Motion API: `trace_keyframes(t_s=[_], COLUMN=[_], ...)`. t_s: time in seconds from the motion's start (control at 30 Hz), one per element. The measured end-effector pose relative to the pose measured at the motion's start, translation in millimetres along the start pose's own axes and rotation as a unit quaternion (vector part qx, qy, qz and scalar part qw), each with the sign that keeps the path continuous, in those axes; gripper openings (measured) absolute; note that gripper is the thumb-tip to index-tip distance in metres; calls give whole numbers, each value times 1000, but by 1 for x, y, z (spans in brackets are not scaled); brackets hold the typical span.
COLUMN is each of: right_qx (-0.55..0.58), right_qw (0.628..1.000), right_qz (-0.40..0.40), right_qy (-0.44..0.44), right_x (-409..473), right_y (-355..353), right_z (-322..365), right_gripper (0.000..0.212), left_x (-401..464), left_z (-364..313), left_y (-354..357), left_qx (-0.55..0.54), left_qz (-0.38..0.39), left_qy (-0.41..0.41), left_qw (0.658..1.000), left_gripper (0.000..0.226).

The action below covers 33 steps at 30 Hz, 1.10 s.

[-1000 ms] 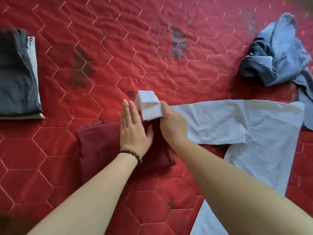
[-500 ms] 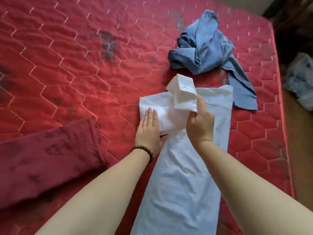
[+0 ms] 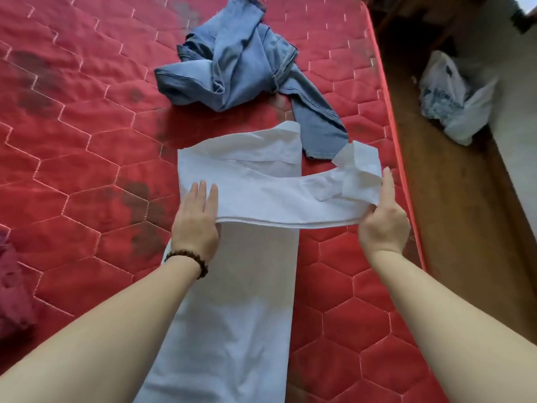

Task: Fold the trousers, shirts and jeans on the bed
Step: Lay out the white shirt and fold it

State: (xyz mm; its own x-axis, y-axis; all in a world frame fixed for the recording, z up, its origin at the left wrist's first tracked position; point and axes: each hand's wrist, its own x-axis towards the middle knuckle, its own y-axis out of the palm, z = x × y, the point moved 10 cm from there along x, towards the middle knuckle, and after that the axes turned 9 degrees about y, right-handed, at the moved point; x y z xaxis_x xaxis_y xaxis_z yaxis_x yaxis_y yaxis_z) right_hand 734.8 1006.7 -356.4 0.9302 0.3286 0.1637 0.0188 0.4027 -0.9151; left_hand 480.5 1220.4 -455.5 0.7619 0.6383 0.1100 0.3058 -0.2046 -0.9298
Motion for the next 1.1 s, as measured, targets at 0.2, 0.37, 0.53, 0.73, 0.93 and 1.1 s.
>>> trace_keyframes(t_s=[0.2, 0.37, 0.53, 0.73, 0.93, 1.1], right_qx=[-212, -105, -70, -187, -117, -102], right_qw=[939, 962, 988, 958, 965, 957], right_qz=[260, 230, 119, 183, 188, 256], right_qy=[72, 100, 70, 117, -144, -91], right_x=[-29, -30, -14, -24, -25, -10], right_y=[94, 106, 83, 97, 133, 189], right_z=[-108, -114, -110, -126, 9, 50], right_gripper=[53, 76, 77, 94, 79, 70], left_x=[-9, -4, 1, -2, -3, -4], left_z=[0, 25, 27, 42, 49, 43], left_y=[68, 51, 39, 35, 35, 32], left_qx=[137, 163, 118, 93, 63, 41], left_qz=[180, 124, 74, 98, 125, 82], left_qy=[-18, -16, 19, -19, 7, 49], left_qw=[974, 979, 990, 991, 990, 995], left_gripper=[78, 76, 70, 78, 89, 76])
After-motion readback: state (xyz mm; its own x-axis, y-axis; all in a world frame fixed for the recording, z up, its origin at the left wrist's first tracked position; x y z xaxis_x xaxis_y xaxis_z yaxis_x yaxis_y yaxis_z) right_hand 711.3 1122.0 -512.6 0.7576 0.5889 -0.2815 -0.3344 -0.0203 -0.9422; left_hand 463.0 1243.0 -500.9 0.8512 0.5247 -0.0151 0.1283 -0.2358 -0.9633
